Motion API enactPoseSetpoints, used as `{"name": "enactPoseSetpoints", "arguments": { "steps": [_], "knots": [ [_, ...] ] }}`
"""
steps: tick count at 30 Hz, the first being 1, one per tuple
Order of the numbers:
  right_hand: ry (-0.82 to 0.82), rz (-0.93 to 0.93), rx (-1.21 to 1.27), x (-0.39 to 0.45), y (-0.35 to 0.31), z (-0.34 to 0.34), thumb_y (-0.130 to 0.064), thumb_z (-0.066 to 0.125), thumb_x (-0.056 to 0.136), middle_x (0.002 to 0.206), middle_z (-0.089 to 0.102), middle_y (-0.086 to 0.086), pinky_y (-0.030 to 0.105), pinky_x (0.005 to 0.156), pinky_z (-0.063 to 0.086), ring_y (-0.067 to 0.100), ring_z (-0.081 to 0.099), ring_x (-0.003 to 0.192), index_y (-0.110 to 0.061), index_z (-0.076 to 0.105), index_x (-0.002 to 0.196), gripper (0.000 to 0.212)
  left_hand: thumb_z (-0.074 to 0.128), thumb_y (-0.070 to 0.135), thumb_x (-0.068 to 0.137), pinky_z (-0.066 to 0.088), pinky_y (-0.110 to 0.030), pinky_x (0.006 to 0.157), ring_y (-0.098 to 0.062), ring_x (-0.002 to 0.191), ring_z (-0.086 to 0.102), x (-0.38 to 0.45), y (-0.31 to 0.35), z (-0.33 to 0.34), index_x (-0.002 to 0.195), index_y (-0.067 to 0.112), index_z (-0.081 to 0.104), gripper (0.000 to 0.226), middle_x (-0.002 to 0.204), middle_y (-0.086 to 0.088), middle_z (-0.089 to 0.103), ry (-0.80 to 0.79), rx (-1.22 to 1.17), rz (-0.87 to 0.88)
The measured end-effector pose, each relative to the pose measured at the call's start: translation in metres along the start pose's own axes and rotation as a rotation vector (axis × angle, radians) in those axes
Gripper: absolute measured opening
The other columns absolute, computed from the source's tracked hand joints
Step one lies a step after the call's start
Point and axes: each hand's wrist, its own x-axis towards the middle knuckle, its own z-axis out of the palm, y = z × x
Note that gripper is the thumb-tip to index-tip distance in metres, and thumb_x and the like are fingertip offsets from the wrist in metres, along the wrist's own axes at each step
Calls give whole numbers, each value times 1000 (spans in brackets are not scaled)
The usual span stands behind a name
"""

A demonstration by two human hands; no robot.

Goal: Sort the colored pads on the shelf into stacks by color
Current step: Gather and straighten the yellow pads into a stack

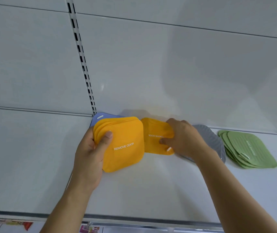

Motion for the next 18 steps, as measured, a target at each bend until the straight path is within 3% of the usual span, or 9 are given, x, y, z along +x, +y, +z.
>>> {"name": "enactPoseSetpoints", "arguments": {
  "steps": [3,5,7,10,12,14,16,18],
  "knots": [
    [149,-118,200,-23,-1,13,-22,74,90,100,57,-12,33,74,44,18,58,95,-30,56,132,46,73,43,94,57,-65,96,-26,114,72,0,-2,0,129,33,68,37,125,4,75,25,-4,-5],
    [223,-146,363,-32,3,20,-11,71,91,102,66,-19,18,76,48,6,62,97,-34,56,131,49,73,42,94,57,-66,95,-27,114,73,0,-3,0,130,31,68,38,124,3,76,44,-10,-8],
    [236,-145,358,-35,8,29,-7,74,86,104,69,-18,7,81,42,4,62,102,-32,67,122,45,69,38,96,57,-66,95,-28,114,73,1,-4,0,130,30,68,36,124,2,76,56,-13,-12],
    [264,-162,174,-31,9,42,-2,73,77,106,70,-4,24,84,43,25,60,104,-26,79,108,40,65,34,97,57,-67,94,-28,113,73,1,-3,1,130,29,68,34,124,1,76,46,-15,-8],
    [387,-197,164,-30,2,37,-10,70,86,102,71,-2,30,80,43,27,60,99,-23,78,106,26,66,35,96,57,-67,94,-28,113,73,1,-2,0,129,28,69,34,123,0,76,47,-15,-4],
    [507,-235,260,-35,-9,22,-20,64,99,88,68,-8,24,73,42,11,61,85,-20,72,109,13,66,35,96,57,-66,95,-28,112,73,0,-2,-1,129,29,69,34,123,0,76,42,-6,-3],
    [587,-222,385,-43,-13,3,-17,64,102,76,58,-20,8,65,37,-7,57,71,-19,70,111,11,66,37,96,57,-65,95,-27,112,74,-1,-2,-1,128,32,69,33,123,2,76,31,2,-6],
    [630,-229,391,-54,-16,-20,-14,66,100,77,58,-22,2,64,36,-17,55,71,-23,71,112,16,66,40,92,58,-64,95,-25,110,74,-2,-1,-1,126,33,69,35,122,4,77,34,-10,-12]
  ]
}}
